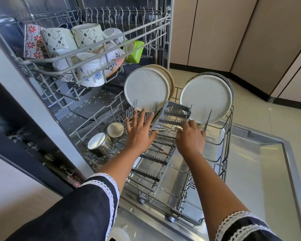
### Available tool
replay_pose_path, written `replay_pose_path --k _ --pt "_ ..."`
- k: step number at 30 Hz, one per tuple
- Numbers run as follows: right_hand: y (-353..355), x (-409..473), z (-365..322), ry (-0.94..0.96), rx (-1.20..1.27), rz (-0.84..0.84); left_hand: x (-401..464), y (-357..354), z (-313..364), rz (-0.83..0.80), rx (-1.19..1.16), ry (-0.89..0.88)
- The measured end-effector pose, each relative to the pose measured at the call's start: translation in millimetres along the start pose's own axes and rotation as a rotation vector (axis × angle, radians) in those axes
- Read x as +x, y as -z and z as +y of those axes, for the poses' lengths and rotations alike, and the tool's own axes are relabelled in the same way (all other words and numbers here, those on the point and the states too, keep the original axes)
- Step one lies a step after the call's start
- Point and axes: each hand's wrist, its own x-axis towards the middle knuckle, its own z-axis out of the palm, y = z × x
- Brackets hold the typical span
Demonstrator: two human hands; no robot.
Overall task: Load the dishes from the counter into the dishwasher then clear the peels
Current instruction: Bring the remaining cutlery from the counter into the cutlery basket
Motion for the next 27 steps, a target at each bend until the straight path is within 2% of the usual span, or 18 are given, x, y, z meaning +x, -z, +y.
replay_pose_path --k 3,5,8,10,12,19,23,27 --pt "2.4 -2.3 5.5 -0.096 0.086 0.012 0.2 1.2 3.1 0.046 0.041 0.009" --pt "8.3 -0.4 8.6 -0.13 0.109 -0.038 3.0 8.3 10.3 0.097 0.044 -0.008" --pt "33.0 6.6 10.5 -0.118 0.088 -0.143 12.4 32.6 28.8 0.169 0.01 -0.001" --pt "60.9 13.1 6.3 -0.044 0.024 -0.165 17.0 54.1 44.6 0.231 -0.025 0.042" --pt "95.8 23.7 -1.6 0.02 -0.02 -0.21 22.8 83.3 62.9 0.246 -0.067 0.06" --pt "211.2 52.6 -38.4 0.105 -0.074 -0.258 21.0 187.9 131.5 0.184 -0.136 -0.045" --pt "288.5 59.7 -74.8 0.155 -0.107 -0.256 27.1 267.8 141.5 0.175 -0.125 0.029" --pt "368.2 70.1 -121.3 0.239 -0.128 -0.245 41.1 362.3 139.7 0.156 -0.008 -0.022"
